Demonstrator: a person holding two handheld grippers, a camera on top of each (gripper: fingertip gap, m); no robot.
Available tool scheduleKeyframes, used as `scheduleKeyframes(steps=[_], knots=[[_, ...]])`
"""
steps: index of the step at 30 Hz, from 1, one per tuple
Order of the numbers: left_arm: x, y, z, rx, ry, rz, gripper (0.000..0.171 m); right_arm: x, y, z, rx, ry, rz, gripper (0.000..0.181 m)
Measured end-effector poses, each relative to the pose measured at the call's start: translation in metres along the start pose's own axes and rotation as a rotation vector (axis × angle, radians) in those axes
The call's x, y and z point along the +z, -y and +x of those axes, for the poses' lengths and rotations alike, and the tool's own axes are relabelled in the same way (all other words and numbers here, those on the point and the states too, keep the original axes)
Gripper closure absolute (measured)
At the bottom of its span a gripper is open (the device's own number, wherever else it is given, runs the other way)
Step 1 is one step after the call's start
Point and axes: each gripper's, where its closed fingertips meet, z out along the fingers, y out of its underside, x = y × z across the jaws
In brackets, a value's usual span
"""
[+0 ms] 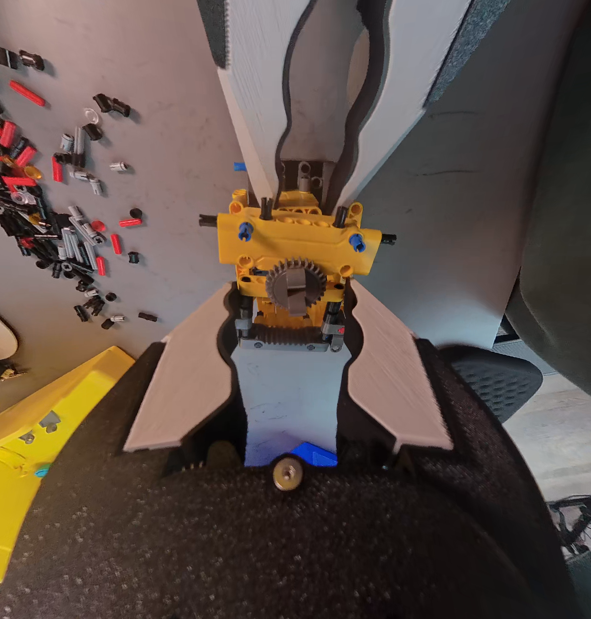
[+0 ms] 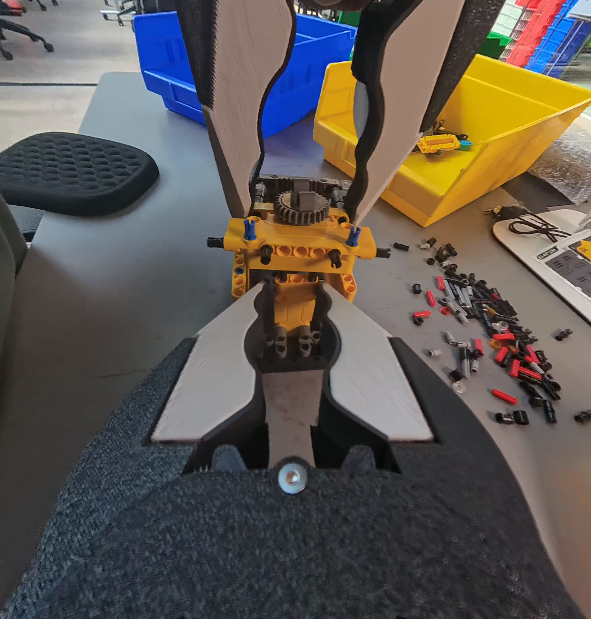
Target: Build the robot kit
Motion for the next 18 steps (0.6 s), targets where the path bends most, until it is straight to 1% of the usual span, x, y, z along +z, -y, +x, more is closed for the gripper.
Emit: scheduleKeyframes(steps=[4,7,11,18], knots=[[-0.0001,-0.0058,0.0,-0.054,-0.028,-0.061,0.11,0.0005,0.0001,0.0026,0.07,0.022,0.003,0.159],[0.0002,-0.0078,0.0003,-0.082,-0.046,-0.099,0.11,0.0014,0.0003,0.0028,0.077,0.007,0.004,0.159],[-0.0023,-0.005,0.0007,-0.084,-0.048,-0.112,0.11,0.0025,0.0008,0.0009,0.065,0.005,0.006,0.159],[-0.0022,-0.0046,0.0017,-0.06,-0.038,-0.185,0.11,0.0038,0.0012,0.0019,0.085,0.003,0.008,0.159]])
